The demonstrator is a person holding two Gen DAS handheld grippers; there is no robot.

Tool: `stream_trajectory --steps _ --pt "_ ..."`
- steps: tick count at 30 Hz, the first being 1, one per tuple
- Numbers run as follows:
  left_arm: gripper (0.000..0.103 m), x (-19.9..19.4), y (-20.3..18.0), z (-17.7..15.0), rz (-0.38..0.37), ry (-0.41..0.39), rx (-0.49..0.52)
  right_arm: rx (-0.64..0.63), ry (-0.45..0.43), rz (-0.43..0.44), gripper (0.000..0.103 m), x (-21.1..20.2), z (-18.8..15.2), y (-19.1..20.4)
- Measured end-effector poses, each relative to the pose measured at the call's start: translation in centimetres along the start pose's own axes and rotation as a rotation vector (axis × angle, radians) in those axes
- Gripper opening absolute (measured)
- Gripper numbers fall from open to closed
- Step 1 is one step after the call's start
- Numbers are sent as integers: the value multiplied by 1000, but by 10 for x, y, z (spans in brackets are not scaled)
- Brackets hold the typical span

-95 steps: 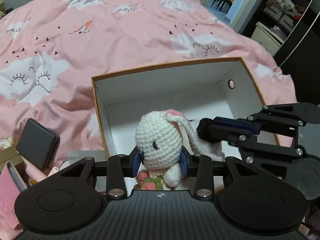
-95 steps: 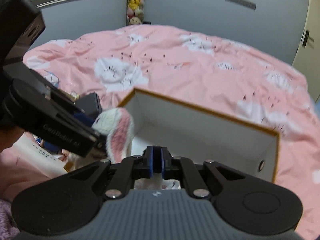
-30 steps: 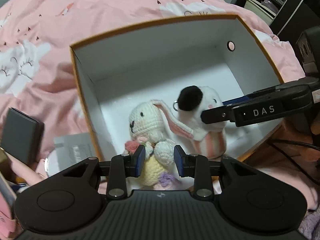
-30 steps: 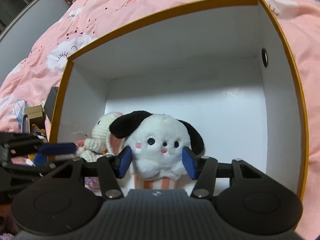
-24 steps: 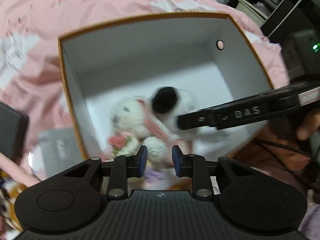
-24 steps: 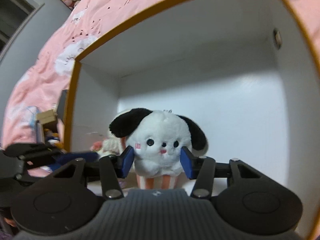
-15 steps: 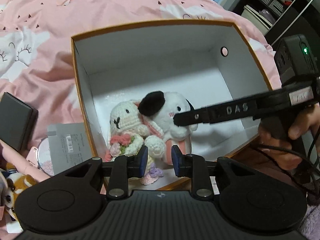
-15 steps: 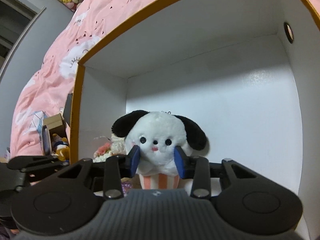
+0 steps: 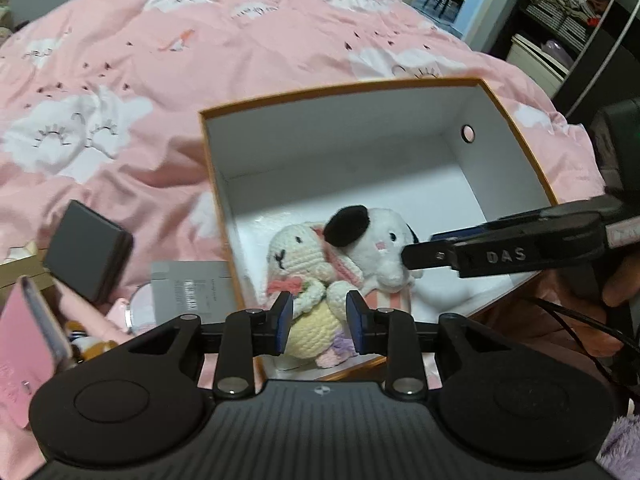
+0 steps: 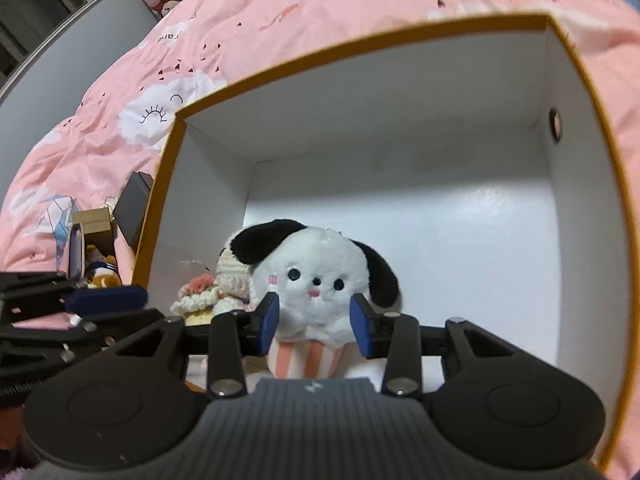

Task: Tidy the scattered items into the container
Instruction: 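Open both grippers inside the box, releasing the bunny and dog plush, then move the left gripper to the brown sailor bear plush and grasp it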

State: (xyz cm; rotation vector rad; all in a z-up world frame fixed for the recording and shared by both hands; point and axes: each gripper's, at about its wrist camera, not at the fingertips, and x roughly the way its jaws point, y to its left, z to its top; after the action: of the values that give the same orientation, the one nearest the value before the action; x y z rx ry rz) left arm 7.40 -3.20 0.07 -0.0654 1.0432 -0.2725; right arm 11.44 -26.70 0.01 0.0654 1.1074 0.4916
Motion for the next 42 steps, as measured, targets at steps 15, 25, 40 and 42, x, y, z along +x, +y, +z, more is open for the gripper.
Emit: stream_trajectory --steps 15,25,40,42 --pt "34 -87 55 -20 220 -108 -98 -309 -179 60 53 -30 5 86" --pt "46 -98 88 -48 324 -50 -106 -471 -98 189 43 -8 0 145" --pt "52 -69 123 -62 371 46 -169 -664 68 266 52 55 -1 203" --pt "52 -66 130 -64 364 57 -186 -680 89 271 52 66 1 210"
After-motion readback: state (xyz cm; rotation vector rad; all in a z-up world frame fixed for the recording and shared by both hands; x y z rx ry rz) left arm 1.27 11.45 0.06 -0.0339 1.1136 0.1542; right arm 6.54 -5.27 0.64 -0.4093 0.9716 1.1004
